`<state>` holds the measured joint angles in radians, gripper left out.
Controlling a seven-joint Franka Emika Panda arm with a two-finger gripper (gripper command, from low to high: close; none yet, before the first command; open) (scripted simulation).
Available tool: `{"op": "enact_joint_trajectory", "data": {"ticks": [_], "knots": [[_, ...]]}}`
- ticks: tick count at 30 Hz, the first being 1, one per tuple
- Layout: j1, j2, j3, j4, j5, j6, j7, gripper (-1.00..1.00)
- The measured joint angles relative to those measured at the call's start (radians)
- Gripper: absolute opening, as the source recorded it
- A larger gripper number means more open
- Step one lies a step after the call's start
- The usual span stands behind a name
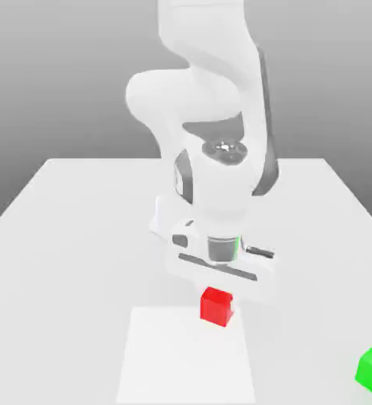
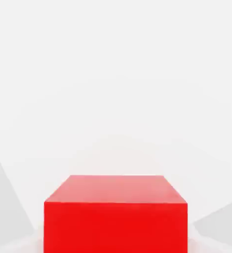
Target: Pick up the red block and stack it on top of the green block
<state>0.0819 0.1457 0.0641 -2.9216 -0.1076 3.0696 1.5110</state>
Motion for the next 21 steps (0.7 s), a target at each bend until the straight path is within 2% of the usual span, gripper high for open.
{"op": "enact_joint_trajectory", "data": {"ticks": [5, 9, 15, 21], "knots": [[0.001, -0.146, 0.035, -0.019, 0.113, -0.126, -0.082, -1.00], [0.013, -0.254, 0.031, -0.029, 0.133, -0.225, -0.096, -1.00], [0.051, -0.172, 0.077, 0.162, 0.002, -0.330, -0.079, -1.00], [0.130, -0.047, 0.121, 0.381, -0.042, -0.430, -0.128, -1.00]]}}
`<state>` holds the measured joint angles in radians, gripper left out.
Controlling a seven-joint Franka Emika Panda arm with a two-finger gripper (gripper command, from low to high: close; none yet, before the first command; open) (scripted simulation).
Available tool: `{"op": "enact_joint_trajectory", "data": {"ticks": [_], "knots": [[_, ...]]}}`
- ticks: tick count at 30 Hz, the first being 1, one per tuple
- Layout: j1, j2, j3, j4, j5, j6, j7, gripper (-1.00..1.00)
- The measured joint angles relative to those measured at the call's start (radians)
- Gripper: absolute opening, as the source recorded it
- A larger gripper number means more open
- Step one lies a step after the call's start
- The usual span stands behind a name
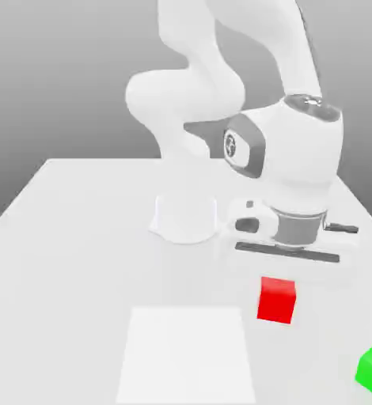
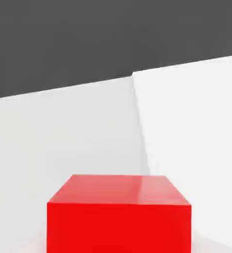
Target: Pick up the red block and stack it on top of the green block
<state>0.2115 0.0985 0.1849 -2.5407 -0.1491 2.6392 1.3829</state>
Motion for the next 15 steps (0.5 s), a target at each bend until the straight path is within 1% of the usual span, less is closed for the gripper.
{"op": "enact_joint_trajectory", "data": {"ticks": [7, 9, 11, 12, 15], "knots": [[0.071, 0.154, 0.087, 0.254, 0.018, -0.112, -0.107, -1.00], [0.089, 0.217, 0.083, 0.283, -0.002, -0.081, -0.103, -1.00], [0.109, 0.287, 0.062, 0.294, -0.033, -0.024, -0.084, -1.00], [0.117, 0.311, 0.053, 0.297, -0.044, -0.003, -0.076, 1.00], [0.117, 0.311, 0.053, 0.297, -0.044, -0.003, -0.076, 1.00]]}}
